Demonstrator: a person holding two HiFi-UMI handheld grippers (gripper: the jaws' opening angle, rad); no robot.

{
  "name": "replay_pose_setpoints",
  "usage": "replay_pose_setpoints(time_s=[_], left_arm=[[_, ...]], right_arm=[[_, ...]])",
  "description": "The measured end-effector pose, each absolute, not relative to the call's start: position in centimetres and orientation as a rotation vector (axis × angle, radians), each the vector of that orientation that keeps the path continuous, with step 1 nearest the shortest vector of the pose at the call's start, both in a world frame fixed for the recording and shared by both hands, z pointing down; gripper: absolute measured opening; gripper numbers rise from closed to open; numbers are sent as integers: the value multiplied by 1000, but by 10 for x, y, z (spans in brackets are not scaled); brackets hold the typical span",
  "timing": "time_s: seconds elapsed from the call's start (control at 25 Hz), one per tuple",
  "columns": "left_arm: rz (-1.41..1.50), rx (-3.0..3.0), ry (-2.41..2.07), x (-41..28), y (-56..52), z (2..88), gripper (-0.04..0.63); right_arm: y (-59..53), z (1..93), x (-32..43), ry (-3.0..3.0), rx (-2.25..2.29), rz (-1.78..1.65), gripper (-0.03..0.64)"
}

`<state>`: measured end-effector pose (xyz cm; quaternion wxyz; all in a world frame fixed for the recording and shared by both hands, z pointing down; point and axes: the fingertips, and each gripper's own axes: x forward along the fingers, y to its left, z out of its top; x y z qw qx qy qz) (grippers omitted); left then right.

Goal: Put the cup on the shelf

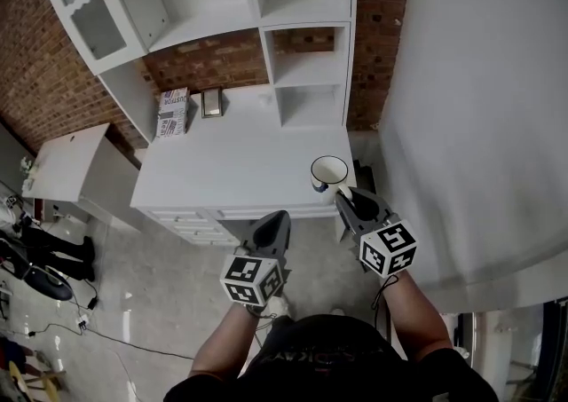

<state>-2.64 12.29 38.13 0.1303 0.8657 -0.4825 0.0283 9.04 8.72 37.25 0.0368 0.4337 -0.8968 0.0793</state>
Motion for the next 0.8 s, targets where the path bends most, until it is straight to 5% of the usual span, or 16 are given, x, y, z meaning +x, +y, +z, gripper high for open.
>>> replay_pose_setpoints(time_s=[0.8], left_arm=[[97,2563,-1255,-124,42,393,5]], right_arm=[[11,382,-8,-2683,1455,299,58]])
